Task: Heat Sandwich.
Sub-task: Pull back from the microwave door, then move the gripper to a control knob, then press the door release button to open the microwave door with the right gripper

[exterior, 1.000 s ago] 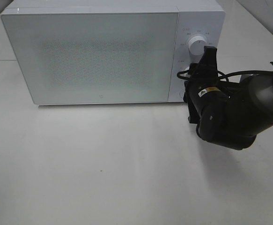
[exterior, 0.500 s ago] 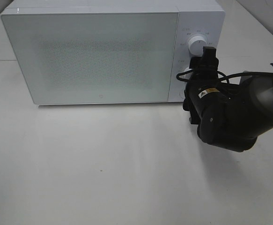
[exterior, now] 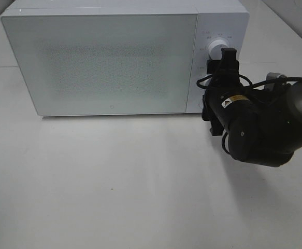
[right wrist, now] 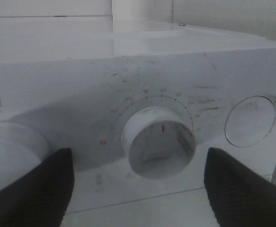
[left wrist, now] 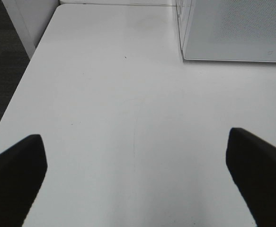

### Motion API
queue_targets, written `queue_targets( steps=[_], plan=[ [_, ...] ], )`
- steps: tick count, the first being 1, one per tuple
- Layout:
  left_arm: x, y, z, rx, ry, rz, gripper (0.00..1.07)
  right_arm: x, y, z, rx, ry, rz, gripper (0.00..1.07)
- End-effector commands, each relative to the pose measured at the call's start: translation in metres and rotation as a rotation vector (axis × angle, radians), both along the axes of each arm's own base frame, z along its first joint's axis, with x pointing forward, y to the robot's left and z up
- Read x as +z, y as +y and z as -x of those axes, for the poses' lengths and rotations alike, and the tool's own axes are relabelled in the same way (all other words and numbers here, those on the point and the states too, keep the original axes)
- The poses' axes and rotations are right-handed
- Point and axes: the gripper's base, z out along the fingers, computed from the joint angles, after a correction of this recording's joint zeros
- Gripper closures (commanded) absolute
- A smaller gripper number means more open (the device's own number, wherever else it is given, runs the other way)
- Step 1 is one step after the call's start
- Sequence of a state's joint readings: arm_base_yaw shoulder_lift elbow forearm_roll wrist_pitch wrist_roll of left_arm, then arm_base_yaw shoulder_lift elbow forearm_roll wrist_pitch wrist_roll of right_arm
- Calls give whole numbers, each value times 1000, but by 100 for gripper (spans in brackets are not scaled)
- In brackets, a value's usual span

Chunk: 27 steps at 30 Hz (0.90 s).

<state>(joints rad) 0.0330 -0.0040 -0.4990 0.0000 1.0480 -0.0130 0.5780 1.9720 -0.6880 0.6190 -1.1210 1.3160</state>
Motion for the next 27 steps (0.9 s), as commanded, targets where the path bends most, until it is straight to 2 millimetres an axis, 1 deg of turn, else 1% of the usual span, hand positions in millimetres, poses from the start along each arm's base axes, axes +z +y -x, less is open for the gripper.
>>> queue_targets(
  steps=[1,2,5,7,10,12,14,16,17,18,19,20,22,23,24,25,26,27],
  plan=[
    [-1,0,3,3,-35,-1,9,8,-2,8,58,-25,32,32],
    [-1,0,3,3,-35,-1,9,8,-2,8,58,-25,32,32],
    [-1,0,3,3,-35,-1,9,10,-5,21,115,-11,52,32],
    [-1,0,3,3,-35,-1,9,11,-6,24,129,-8,58,32],
    [-1,0,3,3,-35,-1,9,19,-8,37,189,7,75,32],
    [-1,0,3,3,-35,-1,9,21,-9,40,204,17,83,32],
    [-1,0,3,3,-35,-1,9,24,-11,49,257,62,140,32],
    [-1,0,3,3,-35,-1,9,27,-11,52,281,75,169,32],
    [-1,0,3,3,-35,-1,9,29,-12,55,301,82,200,32],
    [-1,0,3,3,-35,-1,9,34,-12,59,357,120,285,32],
    [-1,0,3,3,-35,-1,9,36,-12,62,383,134,324,32],
    [-1,0,3,3,-35,-1,9,36,-12,62,383,134,324,32],
    [-1,0,3,3,-35,-1,9,40,-12,67,451,167,425,32],
    [-1,0,3,3,-35,-1,9,45,-13,74,535,186,554,32],
    [-1,0,3,3,-35,-1,9,47,-13,77,576,197,609,32],
    [-1,0,3,3,-35,-1,9,47,-13,77,576,197,609,32],
    [-1,0,3,3,-35,-1,9,49,-14,80,621,194,675,32],
    [-1,0,3,3,-35,-1,9,55,-15,86,704,177,797,32]
  ],
)
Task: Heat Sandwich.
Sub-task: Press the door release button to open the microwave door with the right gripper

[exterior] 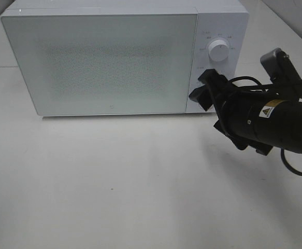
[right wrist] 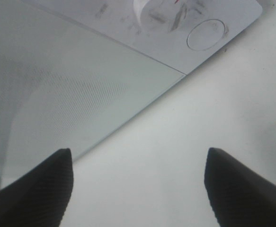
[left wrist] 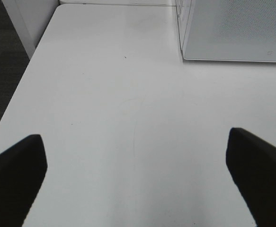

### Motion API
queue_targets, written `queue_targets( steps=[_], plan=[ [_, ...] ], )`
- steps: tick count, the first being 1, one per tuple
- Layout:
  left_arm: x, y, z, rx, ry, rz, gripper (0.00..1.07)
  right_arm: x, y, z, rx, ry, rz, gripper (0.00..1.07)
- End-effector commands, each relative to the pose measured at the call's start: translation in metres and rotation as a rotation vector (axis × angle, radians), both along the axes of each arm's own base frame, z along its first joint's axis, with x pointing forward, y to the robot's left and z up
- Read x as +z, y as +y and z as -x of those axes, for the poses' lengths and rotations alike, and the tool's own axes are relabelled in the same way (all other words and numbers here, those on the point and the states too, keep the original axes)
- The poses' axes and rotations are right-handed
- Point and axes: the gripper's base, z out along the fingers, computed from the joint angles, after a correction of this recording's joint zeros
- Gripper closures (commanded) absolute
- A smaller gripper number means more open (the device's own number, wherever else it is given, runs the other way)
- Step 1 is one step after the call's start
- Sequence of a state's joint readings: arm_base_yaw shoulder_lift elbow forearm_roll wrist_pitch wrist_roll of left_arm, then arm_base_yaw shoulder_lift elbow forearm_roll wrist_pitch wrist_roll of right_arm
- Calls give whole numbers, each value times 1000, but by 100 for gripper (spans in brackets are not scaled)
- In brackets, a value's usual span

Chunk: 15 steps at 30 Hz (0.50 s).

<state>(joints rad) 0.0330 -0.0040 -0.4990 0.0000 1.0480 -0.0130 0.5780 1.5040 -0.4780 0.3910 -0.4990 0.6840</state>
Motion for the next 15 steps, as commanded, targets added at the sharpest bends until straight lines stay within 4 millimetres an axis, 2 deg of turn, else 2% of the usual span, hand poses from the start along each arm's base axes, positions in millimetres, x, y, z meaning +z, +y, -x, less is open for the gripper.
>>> queue_targets(
  steps=[1,3,7,15],
  plan=[
    [-1,0,3,3,-35,-1,9,8,-2,10,193,-25,212,32],
    [-1,0,3,3,-35,-1,9,11,-2,13,240,-32,259,32],
    [-1,0,3,3,-35,-1,9,20,-5,27,441,-61,435,32],
    [-1,0,3,3,-35,-1,9,38,-9,46,645,-77,548,32]
  ],
)
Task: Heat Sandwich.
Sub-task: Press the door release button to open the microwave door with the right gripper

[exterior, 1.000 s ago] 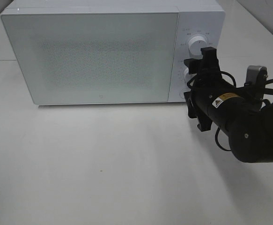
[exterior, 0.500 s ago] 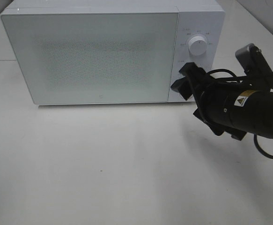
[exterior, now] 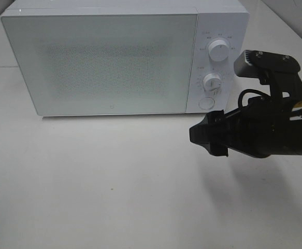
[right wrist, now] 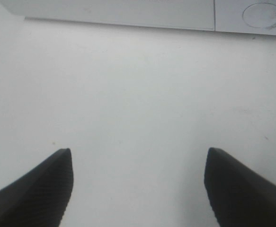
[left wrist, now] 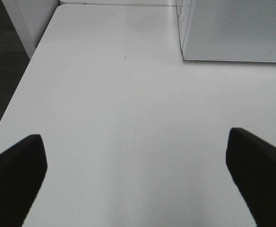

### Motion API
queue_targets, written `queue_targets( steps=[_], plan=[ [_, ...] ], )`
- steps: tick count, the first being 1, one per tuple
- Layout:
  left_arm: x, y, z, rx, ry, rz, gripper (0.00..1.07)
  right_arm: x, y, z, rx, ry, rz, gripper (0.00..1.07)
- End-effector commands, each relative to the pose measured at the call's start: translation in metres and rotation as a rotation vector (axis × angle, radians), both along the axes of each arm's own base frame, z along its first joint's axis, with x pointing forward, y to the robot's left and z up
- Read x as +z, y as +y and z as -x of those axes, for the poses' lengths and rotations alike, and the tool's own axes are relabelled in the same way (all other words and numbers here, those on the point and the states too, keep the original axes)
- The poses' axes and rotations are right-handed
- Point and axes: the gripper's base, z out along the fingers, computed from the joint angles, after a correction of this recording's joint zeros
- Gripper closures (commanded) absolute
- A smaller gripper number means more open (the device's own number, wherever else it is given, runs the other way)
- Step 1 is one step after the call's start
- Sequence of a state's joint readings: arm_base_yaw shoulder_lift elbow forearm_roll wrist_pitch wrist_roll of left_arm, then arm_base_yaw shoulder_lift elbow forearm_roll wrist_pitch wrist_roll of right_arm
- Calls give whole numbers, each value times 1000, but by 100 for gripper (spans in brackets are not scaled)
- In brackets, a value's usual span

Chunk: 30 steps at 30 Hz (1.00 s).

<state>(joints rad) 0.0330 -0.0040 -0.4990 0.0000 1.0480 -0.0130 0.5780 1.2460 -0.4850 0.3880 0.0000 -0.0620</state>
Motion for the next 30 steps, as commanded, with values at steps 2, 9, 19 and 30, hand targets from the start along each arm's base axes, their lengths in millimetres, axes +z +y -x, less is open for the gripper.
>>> queue_targets(
  steps=[2,9,19,30],
  plan=[
    [-1,0,3,3,-35,-1,9,18,-3,10,113,-16,59,32],
    [-1,0,3,3,-35,-1,9,36,-11,26,214,21,147,32],
    [-1,0,3,3,-35,-1,9,69,-36,65,289,134,260,32],
    [-1,0,3,3,-35,-1,9,92,-72,121,299,71,230,32]
  ],
)
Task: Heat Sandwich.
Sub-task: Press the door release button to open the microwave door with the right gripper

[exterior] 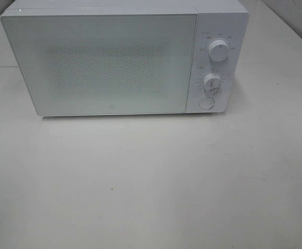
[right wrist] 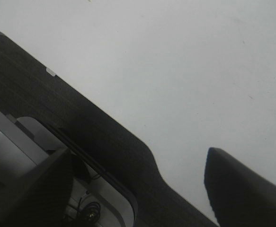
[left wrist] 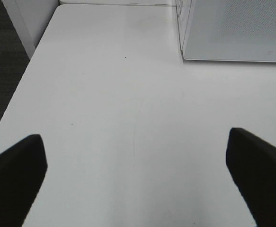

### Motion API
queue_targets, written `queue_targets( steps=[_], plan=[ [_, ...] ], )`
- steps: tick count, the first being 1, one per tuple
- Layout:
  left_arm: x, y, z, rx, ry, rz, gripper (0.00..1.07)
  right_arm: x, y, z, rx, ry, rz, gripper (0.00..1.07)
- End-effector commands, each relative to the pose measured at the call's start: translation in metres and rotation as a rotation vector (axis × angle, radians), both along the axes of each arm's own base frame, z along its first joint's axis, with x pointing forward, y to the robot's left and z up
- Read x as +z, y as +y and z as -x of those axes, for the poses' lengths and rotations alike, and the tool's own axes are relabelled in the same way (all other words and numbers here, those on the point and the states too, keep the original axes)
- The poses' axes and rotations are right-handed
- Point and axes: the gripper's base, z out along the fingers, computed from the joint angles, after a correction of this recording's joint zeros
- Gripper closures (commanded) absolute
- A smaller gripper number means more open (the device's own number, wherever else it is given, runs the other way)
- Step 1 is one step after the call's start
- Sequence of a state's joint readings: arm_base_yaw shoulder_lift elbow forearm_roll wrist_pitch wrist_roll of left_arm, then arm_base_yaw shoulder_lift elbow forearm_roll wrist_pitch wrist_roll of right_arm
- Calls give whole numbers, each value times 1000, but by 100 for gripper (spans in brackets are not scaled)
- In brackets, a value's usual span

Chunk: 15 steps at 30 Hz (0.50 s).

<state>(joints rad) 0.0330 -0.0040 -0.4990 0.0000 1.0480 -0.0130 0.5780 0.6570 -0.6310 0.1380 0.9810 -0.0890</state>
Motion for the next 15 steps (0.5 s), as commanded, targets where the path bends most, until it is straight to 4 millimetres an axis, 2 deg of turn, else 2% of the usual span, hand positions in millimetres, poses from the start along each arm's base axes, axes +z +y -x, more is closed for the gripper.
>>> queue_targets(
  steps=[1,3,7,9,12,15],
  plan=[
    [-1,0,3,3,-35,-1,9,9,-14,16,-41,-47,-37,32],
    [-1,0,3,3,-35,-1,9,10,-17,19,-60,-64,-44,32],
    [-1,0,3,3,-35,-1,9,16,-43,42,-240,-237,-62,32],
    [-1,0,3,3,-35,-1,9,17,-45,45,-263,-263,-63,32],
    [-1,0,3,3,-35,-1,9,19,-56,63,-383,-372,-90,32],
    [-1,0,3,3,-35,-1,9,20,-59,72,-434,-421,-102,32]
  ],
)
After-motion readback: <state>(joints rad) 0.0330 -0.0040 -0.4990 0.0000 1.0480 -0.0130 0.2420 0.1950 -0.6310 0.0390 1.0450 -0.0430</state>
